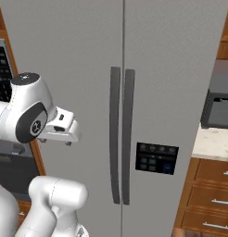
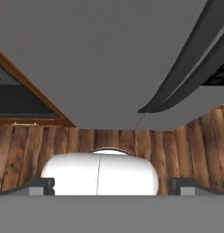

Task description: Open the freezer door, pick up the ice cube tray from the freezer, and place it on the dining counter.

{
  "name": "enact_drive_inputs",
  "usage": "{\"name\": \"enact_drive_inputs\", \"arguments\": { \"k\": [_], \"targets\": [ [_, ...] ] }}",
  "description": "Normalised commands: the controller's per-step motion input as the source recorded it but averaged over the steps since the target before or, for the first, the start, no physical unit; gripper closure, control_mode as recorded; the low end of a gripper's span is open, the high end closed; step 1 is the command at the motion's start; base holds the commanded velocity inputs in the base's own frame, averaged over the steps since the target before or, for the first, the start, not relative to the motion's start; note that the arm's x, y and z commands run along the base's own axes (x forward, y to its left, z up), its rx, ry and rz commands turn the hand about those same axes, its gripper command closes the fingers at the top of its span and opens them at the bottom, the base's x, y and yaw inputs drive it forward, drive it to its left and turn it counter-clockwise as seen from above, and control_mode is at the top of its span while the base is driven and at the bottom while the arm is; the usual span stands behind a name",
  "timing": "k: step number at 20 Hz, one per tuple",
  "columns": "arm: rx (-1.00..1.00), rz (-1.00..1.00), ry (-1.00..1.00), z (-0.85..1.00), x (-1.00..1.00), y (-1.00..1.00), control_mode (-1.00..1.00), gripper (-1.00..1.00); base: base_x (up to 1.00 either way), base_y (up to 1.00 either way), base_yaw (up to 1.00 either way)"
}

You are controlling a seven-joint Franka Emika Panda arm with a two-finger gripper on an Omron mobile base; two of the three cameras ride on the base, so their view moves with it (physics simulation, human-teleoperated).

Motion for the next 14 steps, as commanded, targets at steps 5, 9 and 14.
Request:
{"name": "enact_drive_inputs", "arguments": {
  "k": [5, 9, 14],
  "targets": [
    [0.03, 0.03, -0.31, -0.01, -0.7, -1.0, -1.0, -1.0, 0.0, 0.0, 0.0],
    [0.09, 0.11, -0.56, 0.0, -0.05, -0.96, -1.0, -1.0, 0.0, 0.0, 0.0],
    [0.05, 0.12, -0.58, 0.0, 0.0, -0.62, -1.0, -1.0, 0.0, 0.0, 0.0]
  ]
}}
